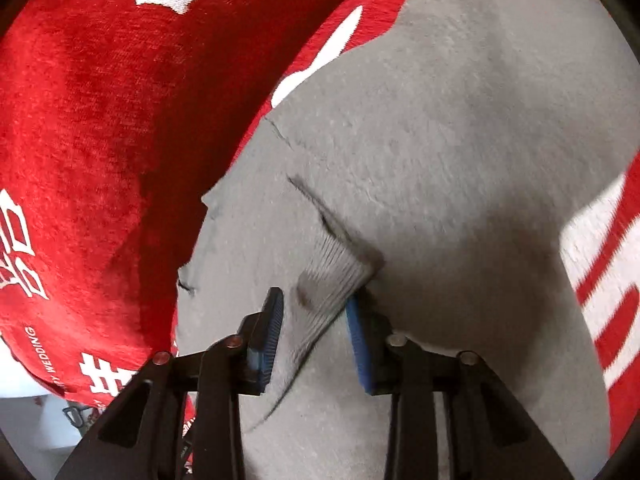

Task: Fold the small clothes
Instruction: 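Fold the held sleeve across the sweater body and open the right tool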

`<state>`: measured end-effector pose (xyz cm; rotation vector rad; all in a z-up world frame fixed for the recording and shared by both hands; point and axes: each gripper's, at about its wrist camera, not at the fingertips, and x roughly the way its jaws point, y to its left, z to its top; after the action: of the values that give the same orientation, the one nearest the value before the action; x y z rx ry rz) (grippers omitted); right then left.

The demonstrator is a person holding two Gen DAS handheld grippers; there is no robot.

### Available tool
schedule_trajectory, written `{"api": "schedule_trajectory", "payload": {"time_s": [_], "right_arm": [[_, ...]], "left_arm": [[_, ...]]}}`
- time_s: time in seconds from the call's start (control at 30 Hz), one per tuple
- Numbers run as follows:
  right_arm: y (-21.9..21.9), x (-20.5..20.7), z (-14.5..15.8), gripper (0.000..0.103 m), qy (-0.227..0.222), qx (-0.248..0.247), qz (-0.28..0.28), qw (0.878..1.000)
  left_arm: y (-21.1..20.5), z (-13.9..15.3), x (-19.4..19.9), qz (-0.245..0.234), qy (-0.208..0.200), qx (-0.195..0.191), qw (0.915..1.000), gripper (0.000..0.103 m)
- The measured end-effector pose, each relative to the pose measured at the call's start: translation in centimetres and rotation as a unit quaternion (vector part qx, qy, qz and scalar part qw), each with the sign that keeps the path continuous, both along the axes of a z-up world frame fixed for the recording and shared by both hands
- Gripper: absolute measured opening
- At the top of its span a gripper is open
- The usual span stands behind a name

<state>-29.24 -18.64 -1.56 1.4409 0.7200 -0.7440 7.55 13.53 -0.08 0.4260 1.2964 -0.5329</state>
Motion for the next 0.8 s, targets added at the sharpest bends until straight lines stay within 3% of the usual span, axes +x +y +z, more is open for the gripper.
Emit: {"api": "schedule_trajectory", "payload": {"time_s": [0.13, 0.3, 0.47, 0.57, 0.63, 0.8], "right_arm": [[-0.5, 0.2, 0.2, 0.007, 0.039, -0.01, 0.038, 0.998], [-0.6, -0.6, 0.3, 0.011, 0.051, -0.011, 0.071, 0.996], [-0.8, -2.0, 1.7, 0.013, 0.061, -0.02, 0.107, 0.992], [-0.7, -3.0, 2.3, 0.025, 0.062, -0.019, 0.124, 0.99], [-0.8, -4.3, 2.7, 0.043, 0.064, -0.021, 0.131, 0.989], [-1.3, -6.2, 3.0, 0.045, 0.055, -0.015, 0.145, 0.988]], "left_arm": [[-0.3, 0.2, -0.3, 0.011, -0.003, 0.01, 0.9999, 0.055], [-0.9, 0.6, -0.7, 0.021, -0.006, 0.027, 0.9994, 0.055], [-2.7, 2.4, -3.5, 0.008, -0.004, 0.029, 0.9995, 0.055], [-4.4, 2.9, -5.4, -0.003, 0.008, 0.024, 0.9997, 0.055], [-5.7, 2.8, -6.5, -0.014, 0.016, 0.021, 0.9995, 0.055], [-9.3, 2.4, -9.9, -0.046, 0.033, 0.016, 0.9983, 0.055]]}}
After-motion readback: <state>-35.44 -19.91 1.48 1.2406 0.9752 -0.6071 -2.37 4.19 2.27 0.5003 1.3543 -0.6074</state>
